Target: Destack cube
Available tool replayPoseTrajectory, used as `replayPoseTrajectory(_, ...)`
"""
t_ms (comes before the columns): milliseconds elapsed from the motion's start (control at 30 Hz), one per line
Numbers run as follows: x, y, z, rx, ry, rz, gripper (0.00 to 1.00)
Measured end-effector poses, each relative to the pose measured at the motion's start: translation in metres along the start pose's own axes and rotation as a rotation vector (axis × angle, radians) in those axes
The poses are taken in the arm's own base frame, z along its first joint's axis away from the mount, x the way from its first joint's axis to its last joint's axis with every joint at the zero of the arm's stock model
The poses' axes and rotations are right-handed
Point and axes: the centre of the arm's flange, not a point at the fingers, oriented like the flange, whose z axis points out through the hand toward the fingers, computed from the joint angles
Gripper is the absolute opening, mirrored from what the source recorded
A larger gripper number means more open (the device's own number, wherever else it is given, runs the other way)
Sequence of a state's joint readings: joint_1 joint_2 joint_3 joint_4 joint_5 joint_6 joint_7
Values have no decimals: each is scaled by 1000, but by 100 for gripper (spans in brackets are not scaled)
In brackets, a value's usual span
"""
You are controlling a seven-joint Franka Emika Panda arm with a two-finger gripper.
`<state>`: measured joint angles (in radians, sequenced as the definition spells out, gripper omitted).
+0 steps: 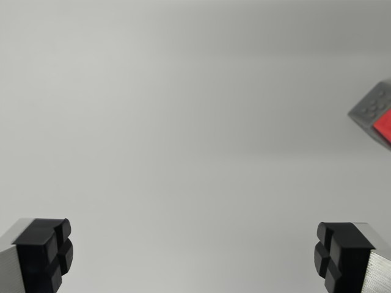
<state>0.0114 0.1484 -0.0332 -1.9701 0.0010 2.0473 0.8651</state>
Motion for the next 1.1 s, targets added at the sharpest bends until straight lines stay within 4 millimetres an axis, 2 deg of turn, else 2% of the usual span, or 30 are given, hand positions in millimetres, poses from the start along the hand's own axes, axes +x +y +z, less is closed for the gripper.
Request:
replayPoseTrajectory(600, 1, 1, 0, 0, 0, 5, 100)
replayPoseTrajectory(1100, 16, 17, 9, 3, 2, 69, 100)
